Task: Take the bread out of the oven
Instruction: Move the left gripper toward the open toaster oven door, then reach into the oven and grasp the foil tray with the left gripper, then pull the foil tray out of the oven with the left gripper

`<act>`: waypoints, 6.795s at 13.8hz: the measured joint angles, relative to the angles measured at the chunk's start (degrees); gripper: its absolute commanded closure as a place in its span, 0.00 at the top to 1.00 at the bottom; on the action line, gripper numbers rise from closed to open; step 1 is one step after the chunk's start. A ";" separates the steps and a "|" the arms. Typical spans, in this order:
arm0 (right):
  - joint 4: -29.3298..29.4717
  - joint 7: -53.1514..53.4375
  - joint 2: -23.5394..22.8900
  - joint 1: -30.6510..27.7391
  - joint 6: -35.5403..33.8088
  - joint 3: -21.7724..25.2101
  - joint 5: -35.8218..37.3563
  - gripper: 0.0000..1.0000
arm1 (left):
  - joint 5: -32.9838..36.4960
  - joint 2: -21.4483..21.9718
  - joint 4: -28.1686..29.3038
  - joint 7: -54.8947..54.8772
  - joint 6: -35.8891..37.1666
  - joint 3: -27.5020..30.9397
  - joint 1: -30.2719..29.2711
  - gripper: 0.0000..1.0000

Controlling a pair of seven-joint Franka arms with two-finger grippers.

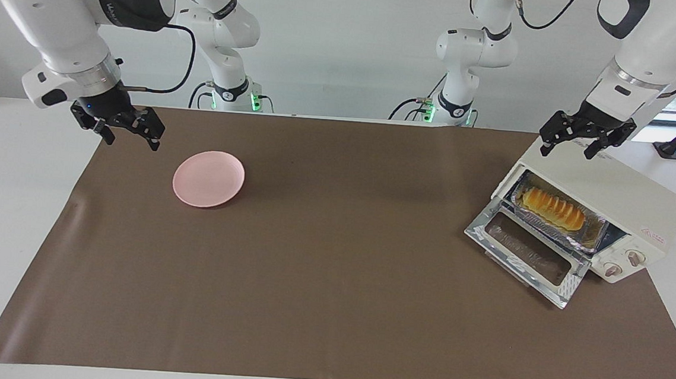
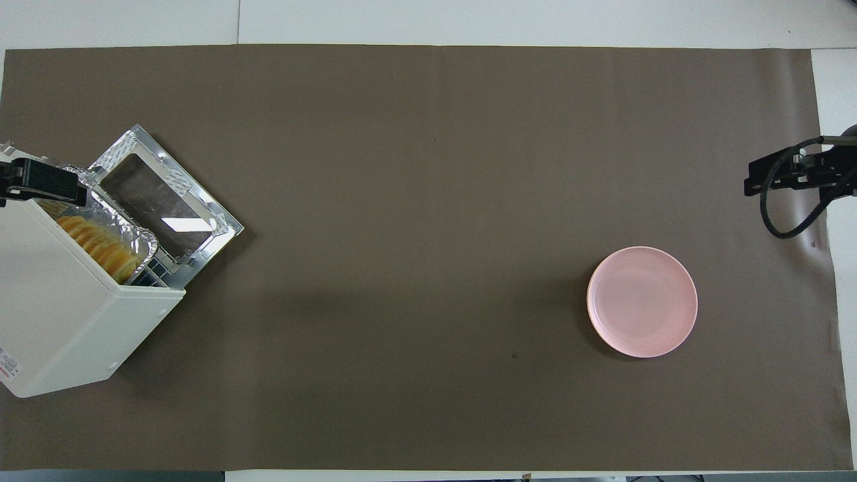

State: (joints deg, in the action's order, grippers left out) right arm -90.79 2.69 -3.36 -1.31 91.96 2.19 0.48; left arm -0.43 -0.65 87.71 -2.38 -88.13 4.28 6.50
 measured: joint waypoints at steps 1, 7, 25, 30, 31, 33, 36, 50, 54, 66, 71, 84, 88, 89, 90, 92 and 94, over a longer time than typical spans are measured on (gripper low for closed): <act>0.00 0.00 0.00 0.00 0.00 0.00 0.00 1.00 | 0.00 0.00 0.00 0.00 0.00 0.00 0.00 1.00; 0.00 0.00 0.00 0.00 0.00 0.00 0.00 1.00 | 0.00 0.00 0.00 0.00 0.08 -0.22 0.02 1.00; 0.00 0.00 0.00 0.00 0.00 0.00 0.00 1.00 | 4.30 -10.32 -5.11 22.81 2.63 -0.55 0.72 1.00; 0.00 0.00 0.00 0.00 0.00 0.00 0.00 1.00 | 7.05 -17.92 -7.04 38.93 -4.98 -0.59 1.81 1.00; 0.00 0.00 0.00 0.00 0.00 0.00 0.00 1.00 | 7.38 -18.84 -6.95 41.68 -6.26 -0.54 2.00 1.00; 0.00 0.00 0.00 0.00 0.00 0.00 0.00 1.00 | 9.28 -20.21 -5.87 48.42 -8.53 -0.49 2.16 1.00; 0.00 0.00 0.00 0.00 0.00 0.00 0.00 1.00 | 13.69 -20.76 -1.43 56.86 -12.42 -0.52 2.38 1.00; 0.00 0.00 0.00 0.00 0.00 0.00 0.00 1.00 | 16.46 -16.03 11.36 58.24 -18.84 0.26 2.02 1.00; 0.00 0.00 0.00 0.00 0.00 0.00 0.00 1.00 | 16.50 -15.35 14.23 58.24 -21.96 0.30 1.37 1.00; 0.00 0.00 0.00 0.00 0.00 0.00 0.00 1.00 | 16.68 -14.34 18.00 58.21 -26.46 0.42 0.40 0.70; 0.00 0.00 0.00 0.00 0.00 0.00 0.00 1.00 | 17.30 -14.33 18.39 57.85 -26.72 0.42 0.40 0.56; 0.00 0.00 0.00 0.00 0.00 0.00 0.00 1.00 | 17.37 -13.70 17.10 50.33 -25.87 -0.10 0.61 0.00; 0.00 0.00 0.00 0.00 0.00 0.00 0.00 1.00 | 16.01 -13.91 14.03 49.99 -25.95 -1.08 4.09 0.00; 0.00 0.00 0.00 0.00 0.00 0.00 0.00 1.00 | 14.71 -14.06 13.42 49.99 -26.25 -1.17 5.53 0.00; 0.00 0.00 0.00 0.00 0.00 0.00 0.00 1.00 | 12.76 -14.32 12.79 49.99 -27.02 -1.23 7.06 0.00; 0.00 0.00 0.00 0.00 0.00 0.00 0.00 1.00 | 10.26 -15.04 11.54 49.99 -28.05 -1.31 10.59 0.00; 0.00 0.00 0.00 0.00 0.00 0.00 0.00 1.00 | 9.83 -15.65 10.20 50.00 -28.11 -1.37 14.40 0.00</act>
State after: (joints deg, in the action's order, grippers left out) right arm -90.80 2.69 -3.36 -1.31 91.96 2.19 0.48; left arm 9.40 -16.30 97.91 47.62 -116.24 2.91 20.90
